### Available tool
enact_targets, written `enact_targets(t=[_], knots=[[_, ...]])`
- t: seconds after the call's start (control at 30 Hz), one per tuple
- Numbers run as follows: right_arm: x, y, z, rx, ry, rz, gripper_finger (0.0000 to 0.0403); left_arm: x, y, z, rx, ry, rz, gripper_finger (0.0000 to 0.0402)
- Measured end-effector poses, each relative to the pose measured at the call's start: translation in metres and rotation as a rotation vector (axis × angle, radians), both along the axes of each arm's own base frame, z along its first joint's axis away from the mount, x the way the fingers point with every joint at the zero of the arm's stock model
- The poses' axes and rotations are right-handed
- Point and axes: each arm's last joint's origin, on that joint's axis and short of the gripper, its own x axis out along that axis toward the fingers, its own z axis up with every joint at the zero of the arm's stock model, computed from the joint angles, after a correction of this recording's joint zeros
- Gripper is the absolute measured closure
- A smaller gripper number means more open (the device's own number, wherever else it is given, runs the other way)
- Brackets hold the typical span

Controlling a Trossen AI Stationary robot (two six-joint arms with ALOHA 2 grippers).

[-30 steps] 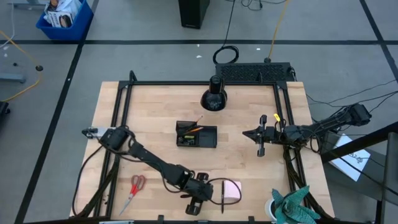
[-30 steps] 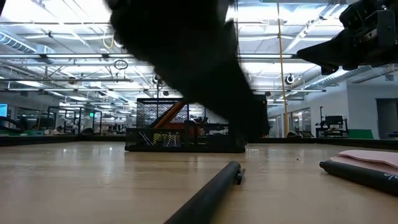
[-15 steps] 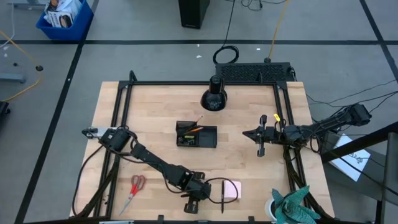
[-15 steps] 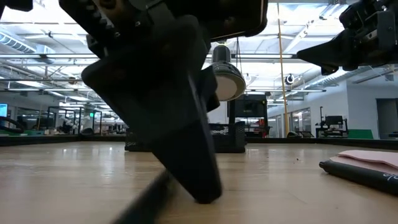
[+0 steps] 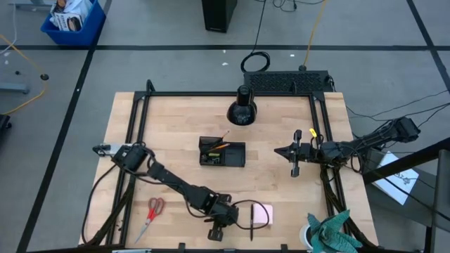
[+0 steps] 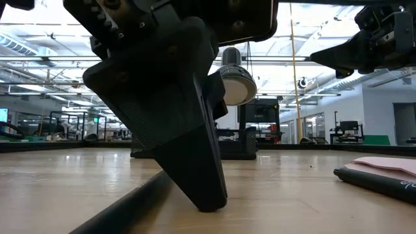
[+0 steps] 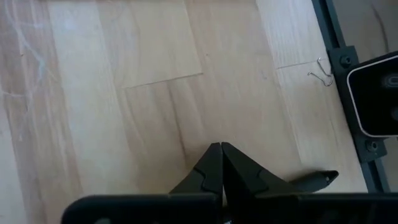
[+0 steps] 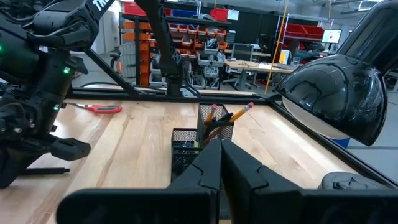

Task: Pick and place office supplies into organizer
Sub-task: Put the left pen into the desk organizer

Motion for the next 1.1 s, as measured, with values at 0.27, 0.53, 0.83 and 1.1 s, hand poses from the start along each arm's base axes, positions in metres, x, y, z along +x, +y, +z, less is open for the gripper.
enact_targets(t=[0.27,0.53,0.83,1.1], knots=[[0.000,0.000,0.000,0.002,0.002,0.000,0.0399,-0.013,-0.015,-0.002,-0.025,0.079,0.015,0.0396],[0.000,0.000,-0.001,0.005,0.007,0.000,0.0399,-0.027,-0.023,-0.005,-0.016,0.185,-0.020,0.0396],[0.000,0.000,-0.001,0.003,0.007,-0.002,0.0399,-0.042,-0.021,-0.007,-0.011,0.354,-0.048,0.0398],[0.000,0.000,-0.003,-0.002,0.028,-0.003,0.0399,-0.047,-0.025,-0.007,0.004,0.361,-0.097,0.0398]])
